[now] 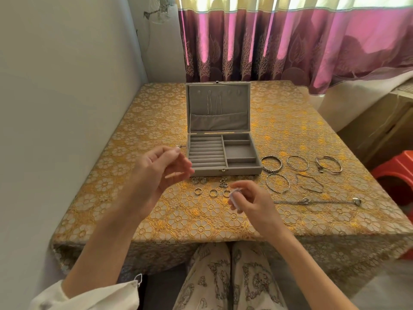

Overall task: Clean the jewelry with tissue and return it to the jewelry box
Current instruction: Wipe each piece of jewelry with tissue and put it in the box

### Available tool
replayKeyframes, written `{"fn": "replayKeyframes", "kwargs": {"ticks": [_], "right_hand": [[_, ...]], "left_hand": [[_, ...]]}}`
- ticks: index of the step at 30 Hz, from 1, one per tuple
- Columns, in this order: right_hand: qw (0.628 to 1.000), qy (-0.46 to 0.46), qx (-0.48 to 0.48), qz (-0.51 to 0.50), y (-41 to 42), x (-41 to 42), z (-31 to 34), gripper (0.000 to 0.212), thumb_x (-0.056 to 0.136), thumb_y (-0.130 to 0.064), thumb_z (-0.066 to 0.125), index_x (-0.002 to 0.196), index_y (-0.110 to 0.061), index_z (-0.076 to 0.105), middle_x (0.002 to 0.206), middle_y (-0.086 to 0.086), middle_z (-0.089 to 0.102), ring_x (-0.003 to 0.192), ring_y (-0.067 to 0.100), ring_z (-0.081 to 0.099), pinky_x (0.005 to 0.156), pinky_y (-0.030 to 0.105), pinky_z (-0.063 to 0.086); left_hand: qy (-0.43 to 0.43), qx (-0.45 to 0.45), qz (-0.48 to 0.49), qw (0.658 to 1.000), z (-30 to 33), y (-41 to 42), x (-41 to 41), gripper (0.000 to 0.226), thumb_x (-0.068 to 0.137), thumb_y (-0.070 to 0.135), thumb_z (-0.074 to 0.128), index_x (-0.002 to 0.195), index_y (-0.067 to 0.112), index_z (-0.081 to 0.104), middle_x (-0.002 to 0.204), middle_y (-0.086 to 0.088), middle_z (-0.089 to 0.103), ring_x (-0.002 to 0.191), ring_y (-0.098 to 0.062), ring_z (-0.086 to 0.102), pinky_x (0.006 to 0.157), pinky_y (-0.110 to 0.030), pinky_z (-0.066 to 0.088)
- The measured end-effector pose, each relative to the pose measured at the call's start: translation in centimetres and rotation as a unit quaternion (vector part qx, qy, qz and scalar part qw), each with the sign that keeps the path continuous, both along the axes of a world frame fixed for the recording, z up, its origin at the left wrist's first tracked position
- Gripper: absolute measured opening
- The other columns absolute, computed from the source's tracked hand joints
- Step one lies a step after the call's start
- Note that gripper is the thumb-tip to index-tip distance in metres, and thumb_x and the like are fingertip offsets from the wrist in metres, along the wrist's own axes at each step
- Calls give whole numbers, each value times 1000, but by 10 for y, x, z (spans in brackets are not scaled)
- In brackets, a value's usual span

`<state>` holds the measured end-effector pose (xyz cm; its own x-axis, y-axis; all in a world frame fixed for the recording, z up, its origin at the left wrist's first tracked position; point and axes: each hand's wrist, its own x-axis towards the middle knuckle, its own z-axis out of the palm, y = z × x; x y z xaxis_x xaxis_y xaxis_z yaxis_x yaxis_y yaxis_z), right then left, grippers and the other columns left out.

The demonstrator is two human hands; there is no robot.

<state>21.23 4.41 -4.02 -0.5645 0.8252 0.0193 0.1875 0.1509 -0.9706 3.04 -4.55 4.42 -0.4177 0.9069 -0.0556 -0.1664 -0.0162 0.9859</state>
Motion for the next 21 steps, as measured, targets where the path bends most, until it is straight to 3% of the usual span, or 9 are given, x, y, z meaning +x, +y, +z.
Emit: {"fn": "replayKeyframes", "kwargs": {"ticks": [5, 9, 12, 17, 21], "right_hand": [[993, 83, -65, 58, 15, -15, 42, 26, 94, 1, 40, 101, -9, 63, 67, -1, 53, 58, 8, 48, 52, 19, 39], [985, 67, -39, 153, 23, -24, 68, 20, 90, -32, 51, 85, -23, 68, 61, -2, 44, 55, 8, 37, 50, 18, 31], [985, 49, -5, 167, 26, -26, 77, 19, 80, -37, 57, 81, -21, 68, 59, -1, 45, 52, 6, 38, 49, 16, 32], [985, 94, -13, 145, 34, -26, 77, 18, 77, -30, 61, 80, -12, 61, 61, 3, 47, 53, 10, 40, 48, 17, 35], [970, 187, -109, 114, 46, -27, 82, 21, 80, -29, 57, 77, -8, 58, 65, 3, 49, 55, 11, 40, 54, 21, 34]], "left_hand": [[109, -66, -99, 987, 5, 8, 6, 19, 80, 21, 54, 83, 3, 58, 66, -4, 57, 50, -8, 47, 48, -16, 42], [213, -71, -146, 963, 11, 13, 11, 28, 73, 28, 62, 82, 2, 63, 64, -4, 54, 51, -7, 44, 47, -15, 36], [268, -74, -148, 949, 13, 19, 10, 27, 69, 35, 65, 79, 10, 65, 58, 7, 55, 52, -4, 44, 50, -16, 37], [253, -55, -114, 959, 11, 30, 10, 25, 71, 31, 67, 85, 11, 66, 59, 11, 58, 51, 2, 48, 50, -13, 38], [265, -28, -48, 963, 11, 43, 8, 12, 81, 18, 66, 92, 12, 66, 68, 11, 60, 56, 6, 53, 53, -10, 41]]}}
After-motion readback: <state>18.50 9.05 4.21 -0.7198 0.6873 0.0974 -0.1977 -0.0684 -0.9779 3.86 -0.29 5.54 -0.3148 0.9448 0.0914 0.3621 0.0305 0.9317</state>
